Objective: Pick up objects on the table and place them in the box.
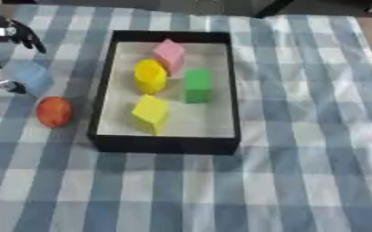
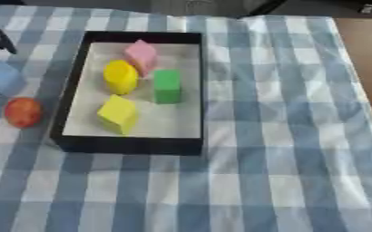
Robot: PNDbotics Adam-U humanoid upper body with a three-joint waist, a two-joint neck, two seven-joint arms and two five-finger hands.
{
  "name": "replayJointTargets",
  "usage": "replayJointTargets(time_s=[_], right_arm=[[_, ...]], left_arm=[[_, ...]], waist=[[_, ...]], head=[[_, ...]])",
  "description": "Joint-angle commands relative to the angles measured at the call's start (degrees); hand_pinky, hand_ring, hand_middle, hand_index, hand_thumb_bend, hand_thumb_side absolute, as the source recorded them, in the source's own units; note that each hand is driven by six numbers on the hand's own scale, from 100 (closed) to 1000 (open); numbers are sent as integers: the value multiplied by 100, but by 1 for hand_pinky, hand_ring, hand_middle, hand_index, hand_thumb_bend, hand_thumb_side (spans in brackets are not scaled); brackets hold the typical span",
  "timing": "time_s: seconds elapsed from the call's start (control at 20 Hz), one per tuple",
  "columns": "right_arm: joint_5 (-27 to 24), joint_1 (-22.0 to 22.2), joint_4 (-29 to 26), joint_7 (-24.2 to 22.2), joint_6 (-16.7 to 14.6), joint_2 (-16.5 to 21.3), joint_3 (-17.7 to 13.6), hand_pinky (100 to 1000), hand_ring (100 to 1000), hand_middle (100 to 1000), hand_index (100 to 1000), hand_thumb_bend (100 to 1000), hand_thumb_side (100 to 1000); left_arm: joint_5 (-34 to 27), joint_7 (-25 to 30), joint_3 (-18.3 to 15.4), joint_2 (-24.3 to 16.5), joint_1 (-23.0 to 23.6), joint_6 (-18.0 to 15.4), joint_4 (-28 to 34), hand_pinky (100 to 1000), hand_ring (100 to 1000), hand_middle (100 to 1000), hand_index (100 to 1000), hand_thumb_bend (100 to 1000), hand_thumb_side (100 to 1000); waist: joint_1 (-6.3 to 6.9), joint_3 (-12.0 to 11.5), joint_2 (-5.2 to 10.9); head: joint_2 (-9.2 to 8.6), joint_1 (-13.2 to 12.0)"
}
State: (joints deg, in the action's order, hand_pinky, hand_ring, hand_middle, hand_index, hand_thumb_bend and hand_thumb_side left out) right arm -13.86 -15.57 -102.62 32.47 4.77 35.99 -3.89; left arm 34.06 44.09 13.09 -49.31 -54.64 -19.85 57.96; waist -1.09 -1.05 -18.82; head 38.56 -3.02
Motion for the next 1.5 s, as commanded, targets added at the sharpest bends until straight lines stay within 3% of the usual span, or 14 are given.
replayJointTargets(time_s=[0.05, 0.55, 0.75, 0.95, 1.15, 1.25, 1.5], right_arm=[[17, -44, -63, -4, -20, 108, -58, 788, 800, 694, 826, 100, 741], [-22, -57, -72, -68, -63, 76, -44, 795, 800, 696, 830, 100, 758], [-37, -42, -66, -77, -67, 65, -48, 796, 801, 697, 830, 100, 764], [-44, -24, -44, -75, -63, 52, -52, 797, 800, 697, 830, 100, 767], [-56, -21, -34, -77, -66, 50, -54, 798, 801, 697, 831, 100, 769], [-57, -18, -33, -88, -68, 54, -49, 798, 800, 697, 831, 100, 768], [-51, -4, -33, -117, -66, 72, -48, 799, 801, 698, 831, 100, 770]], left_arm=[[116, 444, -84, -143, -131, -340, -9, 885, 840, 808, 818, 584, 100], [390, 498, -86, -48, -98, -358, -250, 864, 807, 763, 791, 527, 100], [393, 410, -82, 8, -92, -422, -341, 854, 794, 752, 783, 456, 100], [313, 321, -76, 44, -97, -456, -382, 835, 765, 716, 750, 357, 100], [282, 252, -51, 48, -97, -492, -383, 824, 746, 683, 721, 325, 100], [324, 165, -50, 53, -103, -532, -357, 797, 699, 612, 658, 286, 100], [333, -97, -80, -7, -124, -567, -135, 781, 675, 586, 626, 253, 100]], waist=[[78, 5, 21], [48, 39, 7], [36, 47, 2], [27, 49, 1], [24, 53, 6], [24, 54, 14], [33, 44, 43]], head=[[-85, -39], [-82, -7], [-83, -1], [-69, 12], [-54, 30], [-46, 49], [3, 92]])
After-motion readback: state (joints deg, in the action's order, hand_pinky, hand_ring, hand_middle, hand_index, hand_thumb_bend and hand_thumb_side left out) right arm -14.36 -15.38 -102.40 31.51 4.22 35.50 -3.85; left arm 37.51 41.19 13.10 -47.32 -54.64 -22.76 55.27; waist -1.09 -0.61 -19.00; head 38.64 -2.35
